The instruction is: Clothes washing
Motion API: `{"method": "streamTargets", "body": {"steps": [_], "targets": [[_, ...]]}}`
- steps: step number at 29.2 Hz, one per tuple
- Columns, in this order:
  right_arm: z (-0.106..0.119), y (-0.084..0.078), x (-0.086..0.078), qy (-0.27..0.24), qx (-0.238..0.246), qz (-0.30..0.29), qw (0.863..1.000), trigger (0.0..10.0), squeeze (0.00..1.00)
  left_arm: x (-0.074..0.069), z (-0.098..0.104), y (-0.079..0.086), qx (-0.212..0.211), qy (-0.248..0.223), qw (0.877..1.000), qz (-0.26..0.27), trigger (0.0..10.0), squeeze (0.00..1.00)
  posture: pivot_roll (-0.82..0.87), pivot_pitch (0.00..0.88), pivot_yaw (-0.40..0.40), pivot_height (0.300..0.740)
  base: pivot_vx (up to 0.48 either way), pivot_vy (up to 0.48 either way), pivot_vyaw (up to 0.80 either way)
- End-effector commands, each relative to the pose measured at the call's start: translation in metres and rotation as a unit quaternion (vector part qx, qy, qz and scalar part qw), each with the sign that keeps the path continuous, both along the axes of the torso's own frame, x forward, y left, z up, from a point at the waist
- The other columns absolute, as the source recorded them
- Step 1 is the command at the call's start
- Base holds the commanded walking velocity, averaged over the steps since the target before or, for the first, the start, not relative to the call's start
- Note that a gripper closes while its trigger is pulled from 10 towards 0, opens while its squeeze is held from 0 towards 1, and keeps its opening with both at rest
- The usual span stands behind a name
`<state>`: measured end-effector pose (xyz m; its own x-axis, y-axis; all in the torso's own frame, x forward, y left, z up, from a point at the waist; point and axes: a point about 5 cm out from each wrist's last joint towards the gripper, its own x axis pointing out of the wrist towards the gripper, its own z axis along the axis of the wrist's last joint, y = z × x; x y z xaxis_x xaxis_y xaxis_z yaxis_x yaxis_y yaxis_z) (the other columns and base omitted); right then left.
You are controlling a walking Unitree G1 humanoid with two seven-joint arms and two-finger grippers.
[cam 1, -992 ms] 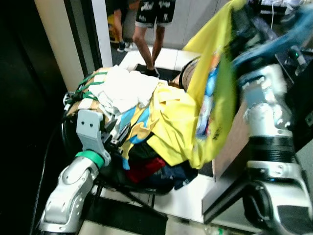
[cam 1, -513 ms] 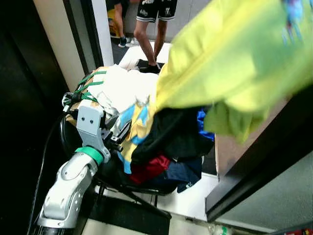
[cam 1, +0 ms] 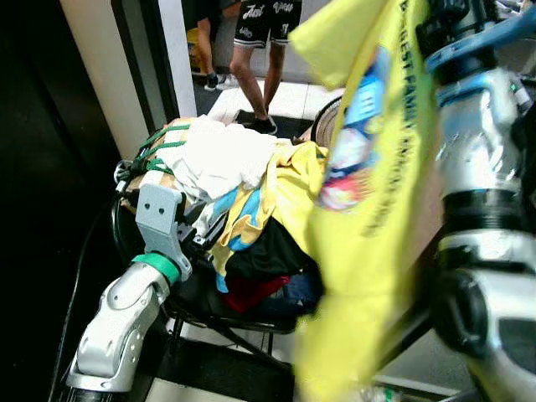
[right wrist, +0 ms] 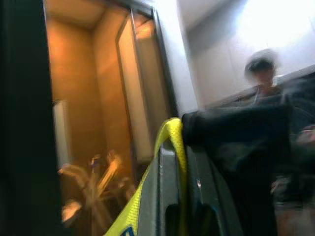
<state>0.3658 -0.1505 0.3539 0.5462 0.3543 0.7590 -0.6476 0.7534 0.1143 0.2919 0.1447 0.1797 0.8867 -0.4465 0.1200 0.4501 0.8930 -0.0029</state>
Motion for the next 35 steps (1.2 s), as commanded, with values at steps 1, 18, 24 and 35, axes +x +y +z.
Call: {"method": "streamTargets", "body": {"steps": [1, 18, 24, 35], "targets": [[-0.017, 0.018, -0.002, 0.025, -0.024, 0.044, 0.998, 10.0, 0.0, -0.001, -0.005, 0.0, 0.003, 0.011, 1.0, -0.002, 10.0, 0.0, 0.07, 0.0, 0.046, 0.74, 0.0, 0.0, 0.0], [-0.074, 0.048, 0.001, 0.168, 0.026, -0.069, 0.983, 10.0, 0.0, 0.002, -0.006, -0.007, -0.004, 0.014, 1.0, -0.003, 10.0, 0.0, 0.04, 0.0, 0.054, 0.74, 0.0, 0.0, 0.0], [-0.064, 0.038, -0.002, 0.153, 0.035, -0.093, 0.983, 10.0, 0.0, 0.001, -0.006, -0.007, -0.005, 0.014, 1.0, -0.003, 10.0, 0.0, 0.04, 0.0, 0.054, 0.74, 0.0, 0.0, 0.0], [-0.057, 0.032, 0.01, 0.147, 0.004, -0.109, 0.983, 10.0, 0.0, 0.003, -0.007, -0.001, -0.004, 0.017, 1.0, 0.019, 10.0, 0.0, 0.04, 0.0, 0.054, 0.74, 0.0, 0.0, 0.0]]}}
